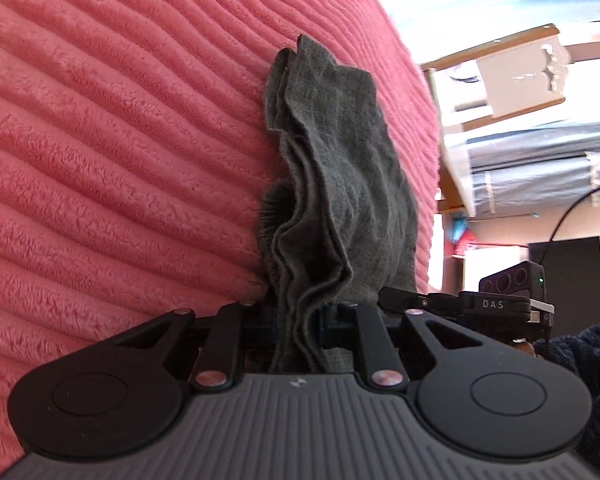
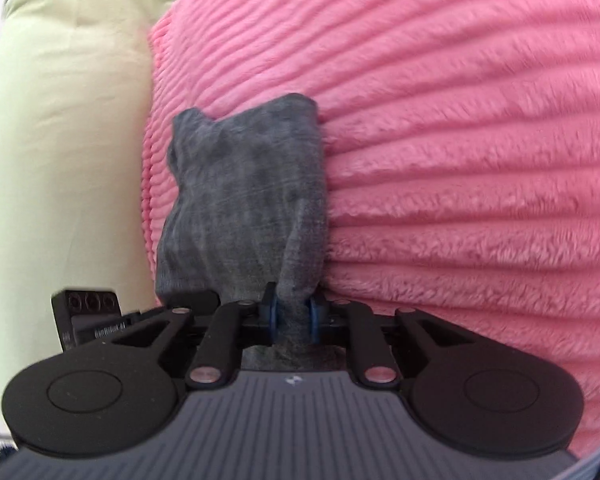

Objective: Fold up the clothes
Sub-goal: 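Lift the grey shorts with both grippers and carry them to the white chair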

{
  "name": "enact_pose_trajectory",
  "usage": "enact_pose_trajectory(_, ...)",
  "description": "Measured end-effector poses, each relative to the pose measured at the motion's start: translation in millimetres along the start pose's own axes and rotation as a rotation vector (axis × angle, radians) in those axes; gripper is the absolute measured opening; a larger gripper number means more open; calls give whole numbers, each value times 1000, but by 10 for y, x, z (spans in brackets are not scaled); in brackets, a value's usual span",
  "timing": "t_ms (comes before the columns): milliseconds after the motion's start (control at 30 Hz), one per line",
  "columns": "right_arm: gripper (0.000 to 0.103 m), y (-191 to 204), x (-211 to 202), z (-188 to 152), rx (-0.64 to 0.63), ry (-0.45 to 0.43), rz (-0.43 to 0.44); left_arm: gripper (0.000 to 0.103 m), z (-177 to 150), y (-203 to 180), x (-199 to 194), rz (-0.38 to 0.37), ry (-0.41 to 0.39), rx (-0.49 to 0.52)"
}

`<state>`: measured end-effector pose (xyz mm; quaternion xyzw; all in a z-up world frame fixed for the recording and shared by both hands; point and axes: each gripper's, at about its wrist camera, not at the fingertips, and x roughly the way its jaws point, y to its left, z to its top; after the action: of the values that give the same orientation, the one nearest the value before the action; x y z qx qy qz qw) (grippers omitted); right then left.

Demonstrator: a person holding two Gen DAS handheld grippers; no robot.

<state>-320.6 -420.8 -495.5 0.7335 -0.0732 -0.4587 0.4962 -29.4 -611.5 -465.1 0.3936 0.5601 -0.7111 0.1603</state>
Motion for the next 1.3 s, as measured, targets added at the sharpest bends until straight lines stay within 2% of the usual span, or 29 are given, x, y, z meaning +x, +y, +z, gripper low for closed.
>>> enact_pose_trajectory(100, 8, 41, -102, 44, -28, 3, 44, 16, 57, -360, -78, 100, 4, 71)
enact_pose_trajectory(200, 8, 91, -327, 150, -49, -39, 74, 16, 223, -762, -55, 136, 1, 130)
enact_pose_trajectory(300, 8, 75, -636, 367, -55, -111, 90, 16, 590, -1157, 86, 157, -1, 199)
enact_pose_trajectory(467, 8, -42, -1312, 834, -66, -243, 106, 16, 1253, -2069, 683, 144, 18, 322)
enact_pose_trajectory(667, 8, -374, -2521, 1493, -7, -476, 93, 16, 2167, -3486, 1698, 81, 110, 540)
enact_pose_trajectory(833, 8, -800, -3499, 1938, 86, -702, 70, 16, 2773, -4764, 2568, 19, 209, 779)
enact_pose_trajectory(933, 8, -1164, -4059, 2214, 190, -880, 48, 16, 3084, -5453, 3189, -11, 286, 920)
enact_pose_trajectory(1000, 8, -1355, -4243, 2375, 254, -968, 37, 17, 3190, -5728, 3474, -22, 325, 986)
enact_pose_trajectory(1067, 8, -1486, -4357, 2490, 302, -1033, 22, 17, 3362, -6158, 4057, -43, 415, 1089)
enact_pose_trajectory(1133, 8, -1648, -4421, 2615, 364, -1095, -1, 18, 3373, -6310, 4333, -42, 473, 1165)
enact_pose_trajectory(1200, 8, -1934, -4373, 2798, 467, -1174, -9, 18, 3457, -6470, 4882, -8, 536, 1255)
enact_pose_trajectory(1267, 8, -2196, -4229, 3009, 545, -1203, -16, 22, 3441, -6473, 5355, 68, 584, 1290)
enact_pose_trajectory(1300, 8, -2350, -4134, 3135, 591, -1215, -23, 29, 3432, -6474, 5589, 107, 607, 1308)
